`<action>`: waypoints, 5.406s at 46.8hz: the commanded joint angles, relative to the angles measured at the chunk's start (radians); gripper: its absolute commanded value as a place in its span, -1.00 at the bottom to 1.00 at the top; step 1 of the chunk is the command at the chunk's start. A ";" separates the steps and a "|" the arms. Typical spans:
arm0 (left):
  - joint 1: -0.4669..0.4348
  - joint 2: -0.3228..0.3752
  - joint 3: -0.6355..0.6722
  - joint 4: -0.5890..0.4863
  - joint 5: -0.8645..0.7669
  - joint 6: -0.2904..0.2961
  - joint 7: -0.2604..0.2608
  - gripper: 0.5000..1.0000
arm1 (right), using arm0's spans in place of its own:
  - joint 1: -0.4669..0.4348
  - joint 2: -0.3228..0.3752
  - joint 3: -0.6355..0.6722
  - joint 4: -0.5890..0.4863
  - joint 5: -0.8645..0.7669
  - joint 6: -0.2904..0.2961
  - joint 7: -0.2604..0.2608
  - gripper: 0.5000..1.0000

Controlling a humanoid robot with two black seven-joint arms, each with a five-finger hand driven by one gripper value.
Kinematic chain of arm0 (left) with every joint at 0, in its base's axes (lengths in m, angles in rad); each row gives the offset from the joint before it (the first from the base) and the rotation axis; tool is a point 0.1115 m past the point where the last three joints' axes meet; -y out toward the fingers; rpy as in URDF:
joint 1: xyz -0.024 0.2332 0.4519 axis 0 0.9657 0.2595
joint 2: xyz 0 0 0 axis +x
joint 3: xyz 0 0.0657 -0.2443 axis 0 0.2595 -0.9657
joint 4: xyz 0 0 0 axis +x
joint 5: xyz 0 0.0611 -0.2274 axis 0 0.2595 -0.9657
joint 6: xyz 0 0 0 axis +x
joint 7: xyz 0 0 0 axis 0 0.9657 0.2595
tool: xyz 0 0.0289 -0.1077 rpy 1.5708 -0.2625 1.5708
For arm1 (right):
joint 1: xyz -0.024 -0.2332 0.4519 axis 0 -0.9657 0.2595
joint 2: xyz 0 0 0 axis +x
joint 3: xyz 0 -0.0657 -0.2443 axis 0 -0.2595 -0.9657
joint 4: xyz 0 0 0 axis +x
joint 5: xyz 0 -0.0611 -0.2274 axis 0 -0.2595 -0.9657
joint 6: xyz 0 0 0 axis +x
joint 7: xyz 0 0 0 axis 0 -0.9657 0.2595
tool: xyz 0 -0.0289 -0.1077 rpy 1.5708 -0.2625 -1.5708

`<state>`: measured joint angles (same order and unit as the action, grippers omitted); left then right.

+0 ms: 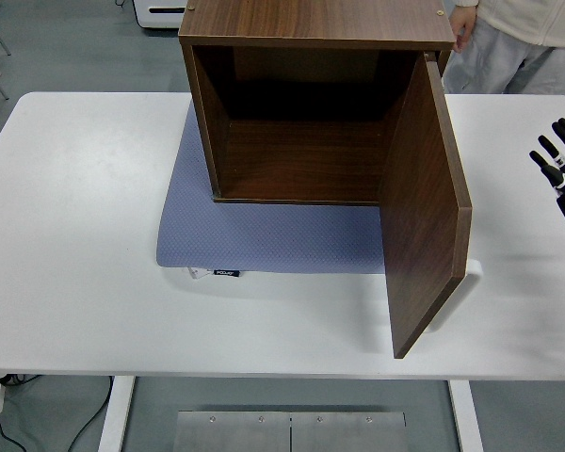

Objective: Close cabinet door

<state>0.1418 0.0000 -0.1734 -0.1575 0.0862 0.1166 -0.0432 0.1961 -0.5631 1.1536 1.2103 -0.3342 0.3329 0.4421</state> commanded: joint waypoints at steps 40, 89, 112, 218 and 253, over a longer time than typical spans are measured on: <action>0.018 0.000 0.002 -0.001 0.000 0.000 -0.001 1.00 | 0.000 -0.012 0.000 0.002 0.001 0.001 0.000 1.00; 0.018 0.000 0.002 -0.001 0.000 0.000 0.000 1.00 | 0.002 -0.037 0.003 0.003 0.001 0.011 0.000 1.00; 0.018 0.000 0.002 -0.001 0.000 0.000 0.000 1.00 | 0.006 -0.038 0.001 0.003 0.001 0.012 0.000 1.00; 0.018 0.000 0.002 -0.001 0.000 0.000 0.000 1.00 | -0.363 -0.251 0.078 0.259 -0.097 0.278 0.032 1.00; 0.018 0.000 0.002 -0.001 0.000 0.000 -0.001 1.00 | -0.517 -0.247 0.132 0.331 -0.158 0.278 0.032 1.00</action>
<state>0.1595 0.0000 -0.1718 -0.1580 0.0859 0.1166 -0.0437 -0.3197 -0.8094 1.2857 1.5402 -0.4913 0.6108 0.4741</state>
